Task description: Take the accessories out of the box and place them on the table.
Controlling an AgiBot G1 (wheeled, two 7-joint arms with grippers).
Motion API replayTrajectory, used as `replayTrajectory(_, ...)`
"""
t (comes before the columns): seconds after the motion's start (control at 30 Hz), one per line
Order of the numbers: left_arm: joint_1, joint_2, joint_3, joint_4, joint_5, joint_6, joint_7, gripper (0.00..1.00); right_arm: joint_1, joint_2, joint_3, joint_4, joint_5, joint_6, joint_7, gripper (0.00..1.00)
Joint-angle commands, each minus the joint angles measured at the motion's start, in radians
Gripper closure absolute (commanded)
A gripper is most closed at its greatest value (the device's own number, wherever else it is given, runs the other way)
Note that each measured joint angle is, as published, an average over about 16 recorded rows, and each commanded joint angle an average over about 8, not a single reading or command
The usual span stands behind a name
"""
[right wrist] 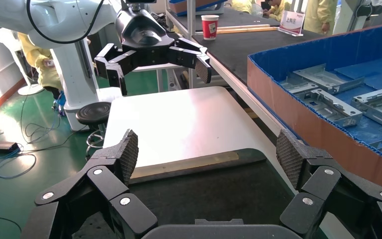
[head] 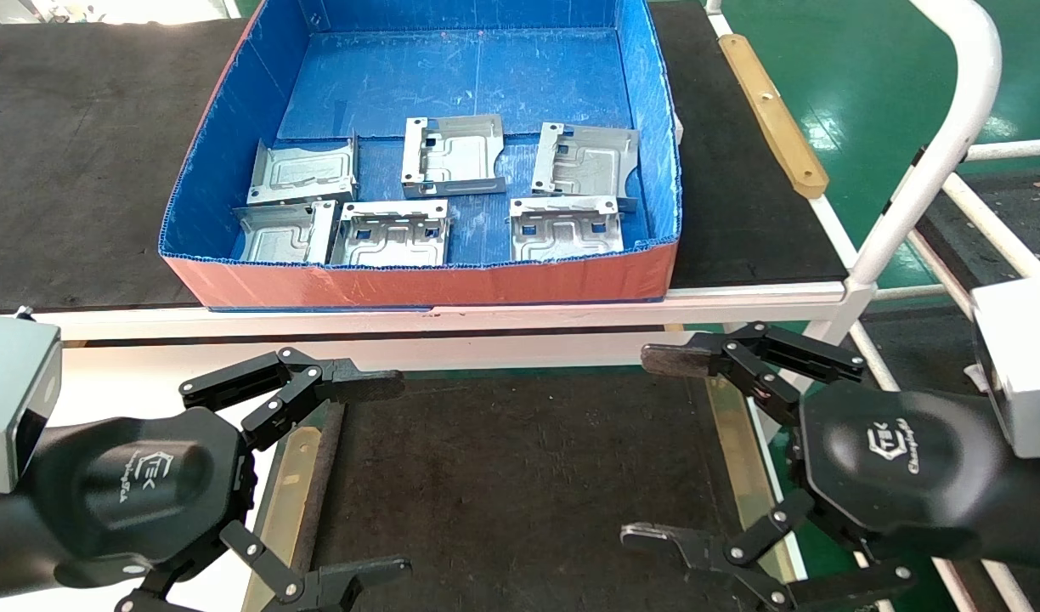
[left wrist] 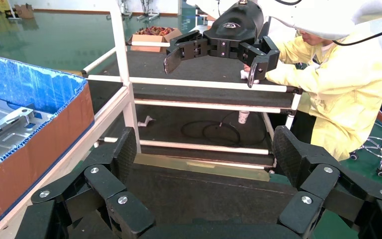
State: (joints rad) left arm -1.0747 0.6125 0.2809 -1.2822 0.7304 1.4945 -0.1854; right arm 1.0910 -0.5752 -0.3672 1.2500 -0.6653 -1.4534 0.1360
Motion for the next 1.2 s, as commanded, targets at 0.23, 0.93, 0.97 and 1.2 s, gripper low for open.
replayTrajectory(0.23,0.000,0.000,0.000,0.000,0.000,0.000,0.000,0.00,0.000,0.000,0.000,0.000,0.000,0.000,0.000,0.00)
replayTrajectory(0.93,-0.086,0.063,0.024,0.077,0.094,-0.095,0.004,0.00,0.000,0.000,0.000,0.000,0.000,0.000,0.000,0.00)
replayTrajectory(0.97,-0.102,0.072,0.028,0.091,0.106,-0.107,0.002,0.00,0.000,0.000,0.000,0.000,0.000,0.000,0.000,0.00)
replayTrajectory(1.2,-0.213,0.149,0.064,0.187,0.211,-0.215,-0.019,0.00,0.000,0.000,0.000,0.000,0.000,0.000,0.000,0.00)
